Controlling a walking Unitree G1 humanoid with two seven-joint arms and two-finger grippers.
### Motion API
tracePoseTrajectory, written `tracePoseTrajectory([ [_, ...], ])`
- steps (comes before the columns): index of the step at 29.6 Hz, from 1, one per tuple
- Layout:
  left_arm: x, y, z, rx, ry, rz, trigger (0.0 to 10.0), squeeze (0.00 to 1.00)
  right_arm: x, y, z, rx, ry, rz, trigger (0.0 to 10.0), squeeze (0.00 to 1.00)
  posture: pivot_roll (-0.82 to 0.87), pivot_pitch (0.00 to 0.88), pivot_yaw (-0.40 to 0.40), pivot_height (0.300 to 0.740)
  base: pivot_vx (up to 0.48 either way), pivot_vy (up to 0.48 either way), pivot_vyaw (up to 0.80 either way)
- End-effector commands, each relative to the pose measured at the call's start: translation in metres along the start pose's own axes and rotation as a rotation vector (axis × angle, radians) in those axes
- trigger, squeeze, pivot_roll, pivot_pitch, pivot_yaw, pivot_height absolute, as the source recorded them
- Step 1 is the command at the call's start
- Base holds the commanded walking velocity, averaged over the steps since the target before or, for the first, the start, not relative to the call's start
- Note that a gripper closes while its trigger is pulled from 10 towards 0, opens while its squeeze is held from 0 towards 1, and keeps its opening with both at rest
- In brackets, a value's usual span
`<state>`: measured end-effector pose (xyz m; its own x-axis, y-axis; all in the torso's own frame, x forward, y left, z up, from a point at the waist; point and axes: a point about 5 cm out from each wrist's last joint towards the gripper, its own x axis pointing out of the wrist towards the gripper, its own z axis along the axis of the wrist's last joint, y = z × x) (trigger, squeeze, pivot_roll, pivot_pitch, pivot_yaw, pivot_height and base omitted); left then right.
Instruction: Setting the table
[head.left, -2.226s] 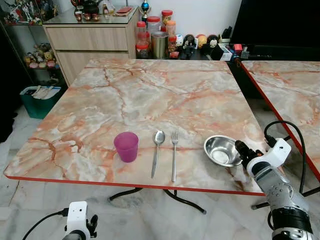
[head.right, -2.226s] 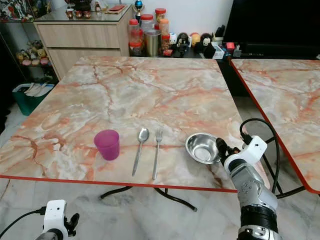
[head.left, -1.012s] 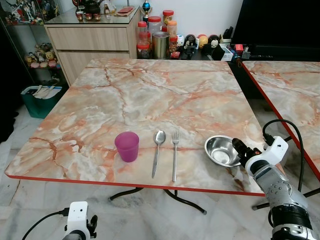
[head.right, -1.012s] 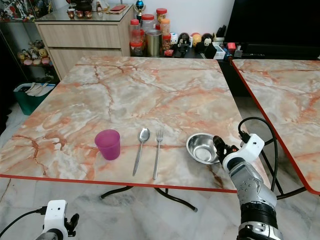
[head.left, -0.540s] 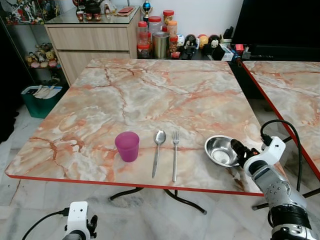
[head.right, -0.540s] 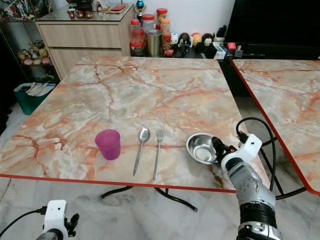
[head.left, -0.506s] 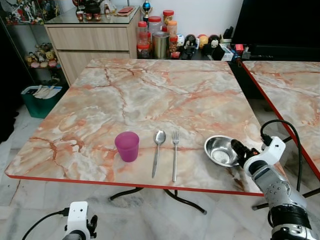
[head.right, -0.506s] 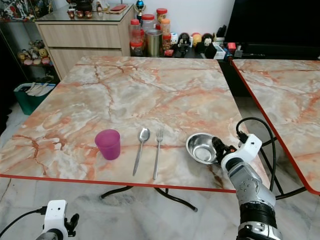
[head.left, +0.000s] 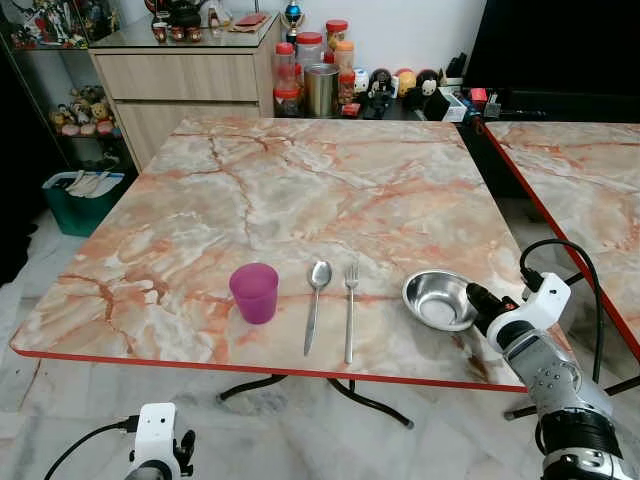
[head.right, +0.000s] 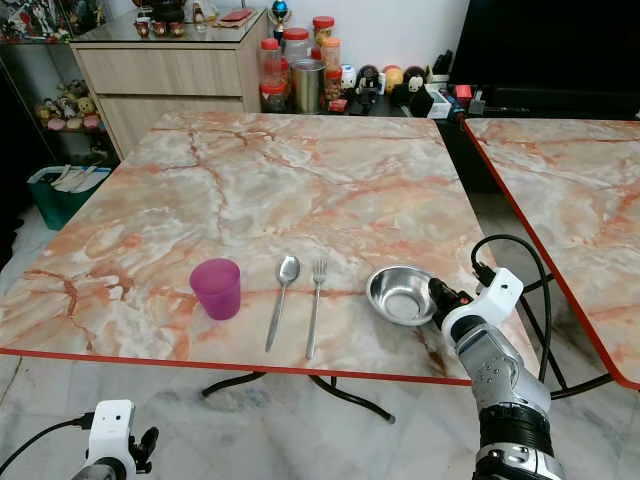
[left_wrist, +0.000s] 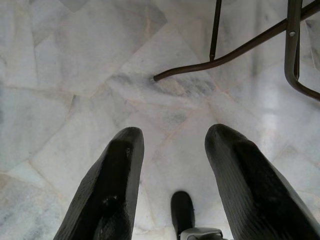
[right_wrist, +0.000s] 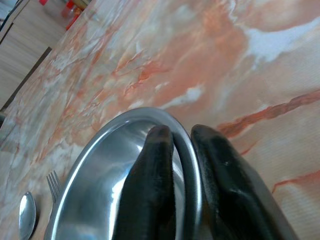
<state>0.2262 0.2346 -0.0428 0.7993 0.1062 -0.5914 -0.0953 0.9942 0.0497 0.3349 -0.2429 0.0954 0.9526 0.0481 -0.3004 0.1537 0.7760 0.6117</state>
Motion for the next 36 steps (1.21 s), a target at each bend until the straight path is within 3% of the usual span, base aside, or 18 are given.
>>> tracePoseTrajectory([
  [1,0.0,0.002,0.002,0.011,-0.001,-0.005,10.0,0.0,0.0,-0.002,0.002,0.005,-0.011,-0.016,0.0,0.0,-0.01,0.089,-0.019,0.74,0.0,0.0,0.0],
  [10,0.0,0.002,0.002,0.014,0.0,-0.006,10.0,0.0,0.0,0.0,0.0,0.013,-0.013,-0.01,0.0,0.0,-0.01,0.086,-0.017,0.74,0.0,0.0,0.0],
  [19,0.0,0.002,0.002,0.015,-0.002,-0.004,10.0,0.0,0.0,0.006,0.008,0.065,-0.081,0.014,0.0,0.0,-0.01,0.086,-0.015,0.74,0.0,0.0,0.0],
  [20,0.0,0.002,0.003,0.022,-0.004,-0.003,10.0,0.0,-0.002,0.019,0.021,0.042,-0.152,0.062,1.4,0.0,-0.01,0.087,-0.014,0.74,0.0,0.0,0.0],
  [21,0.0,0.002,0.003,0.026,-0.004,-0.002,10.0,0.0,-0.003,0.027,0.028,0.038,-0.192,0.098,10.0,0.0,-0.01,0.086,-0.014,0.74,0.0,0.0,0.0],
  [28,0.0,0.001,-0.001,0.027,0.006,-0.001,10.0,0.0,-0.012,0.066,0.055,0.014,-0.333,0.258,10.0,0.0,-0.01,0.086,-0.014,0.74,0.0,0.0,0.0],
  [36,-0.001,-0.001,-0.003,0.028,0.011,-0.001,10.0,0.0,-0.014,0.068,0.051,0.02,-0.325,0.25,10.0,0.0,-0.01,0.084,-0.019,0.74,0.0,0.0,0.0],
])
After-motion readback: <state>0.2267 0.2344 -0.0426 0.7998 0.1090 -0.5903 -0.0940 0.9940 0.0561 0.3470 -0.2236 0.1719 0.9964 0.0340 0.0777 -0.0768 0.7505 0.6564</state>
